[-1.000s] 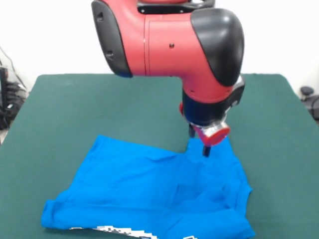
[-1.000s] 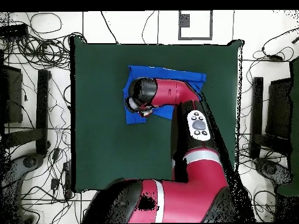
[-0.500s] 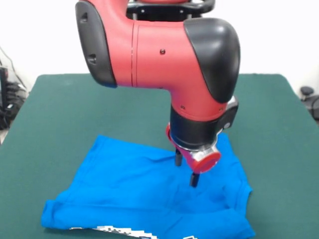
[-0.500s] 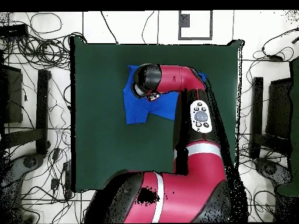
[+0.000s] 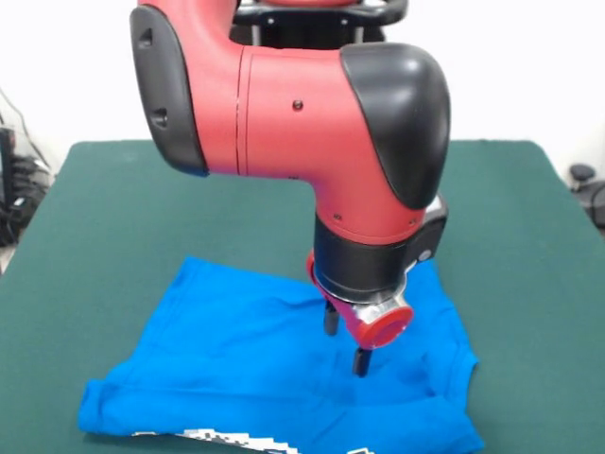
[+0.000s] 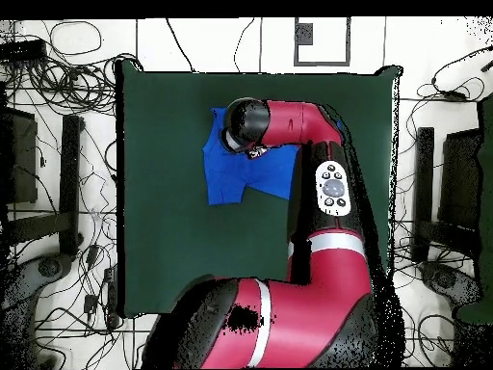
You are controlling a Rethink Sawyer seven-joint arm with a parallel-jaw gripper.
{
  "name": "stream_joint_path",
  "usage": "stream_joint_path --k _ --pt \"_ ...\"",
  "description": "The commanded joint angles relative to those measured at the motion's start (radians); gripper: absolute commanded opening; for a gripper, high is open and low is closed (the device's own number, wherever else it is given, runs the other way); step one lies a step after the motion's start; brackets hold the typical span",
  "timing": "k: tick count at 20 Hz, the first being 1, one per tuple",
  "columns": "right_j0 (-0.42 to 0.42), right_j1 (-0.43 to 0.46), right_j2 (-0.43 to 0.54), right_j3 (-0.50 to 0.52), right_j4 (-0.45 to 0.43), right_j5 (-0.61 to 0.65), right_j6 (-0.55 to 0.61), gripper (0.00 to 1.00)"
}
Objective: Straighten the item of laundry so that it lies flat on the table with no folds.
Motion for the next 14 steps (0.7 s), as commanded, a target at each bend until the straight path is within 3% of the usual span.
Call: stream_joint_path --k 1,10,14 --pt "-0.013 -0.011 0.103 0.087 -0.005 0.046 -0.272 1.00" --pt "-0.040 0.007 0.111 0.183 -0.019 -0.011 -0.282 1.00" --pt "-0.057 0.059 0.117 0.196 -0.054 -0.102 -0.294 1.00"
